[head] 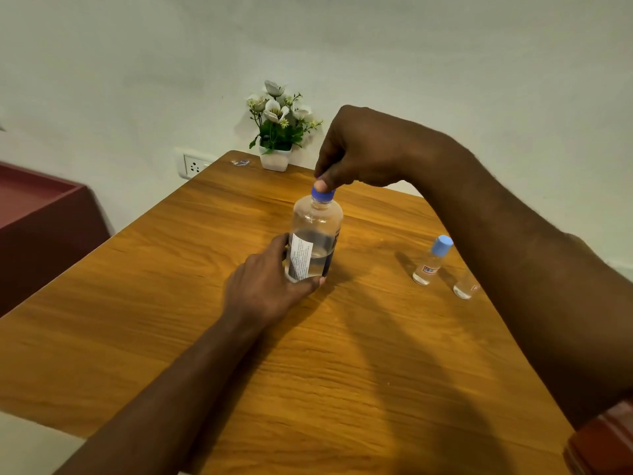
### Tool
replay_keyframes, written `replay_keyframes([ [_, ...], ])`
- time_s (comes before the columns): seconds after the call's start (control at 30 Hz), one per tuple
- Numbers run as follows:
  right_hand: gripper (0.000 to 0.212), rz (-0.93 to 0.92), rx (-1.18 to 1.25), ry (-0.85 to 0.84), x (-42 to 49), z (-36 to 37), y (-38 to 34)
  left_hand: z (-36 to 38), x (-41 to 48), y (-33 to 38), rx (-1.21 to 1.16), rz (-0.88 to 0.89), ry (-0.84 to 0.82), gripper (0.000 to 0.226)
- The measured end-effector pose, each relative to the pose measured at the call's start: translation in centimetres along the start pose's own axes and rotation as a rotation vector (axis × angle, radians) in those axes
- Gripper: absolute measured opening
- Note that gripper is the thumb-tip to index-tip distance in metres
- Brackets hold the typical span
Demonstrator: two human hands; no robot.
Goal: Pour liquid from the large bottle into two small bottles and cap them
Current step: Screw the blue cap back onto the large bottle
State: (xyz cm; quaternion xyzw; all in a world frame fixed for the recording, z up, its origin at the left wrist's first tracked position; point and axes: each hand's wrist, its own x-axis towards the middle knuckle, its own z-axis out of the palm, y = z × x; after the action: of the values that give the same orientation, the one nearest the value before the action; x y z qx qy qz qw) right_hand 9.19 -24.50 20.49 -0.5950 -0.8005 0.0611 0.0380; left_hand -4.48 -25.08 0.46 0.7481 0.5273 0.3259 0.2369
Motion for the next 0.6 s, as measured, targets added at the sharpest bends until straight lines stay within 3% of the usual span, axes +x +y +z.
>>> replay_keyframes([
  [0.6, 0.052, 0.172, -0.122, 0.259, 0.3, 2.3, -0.3, 0.2, 0.1, 0.0, 0.03, -0.023, -0.017, 0.087],
])
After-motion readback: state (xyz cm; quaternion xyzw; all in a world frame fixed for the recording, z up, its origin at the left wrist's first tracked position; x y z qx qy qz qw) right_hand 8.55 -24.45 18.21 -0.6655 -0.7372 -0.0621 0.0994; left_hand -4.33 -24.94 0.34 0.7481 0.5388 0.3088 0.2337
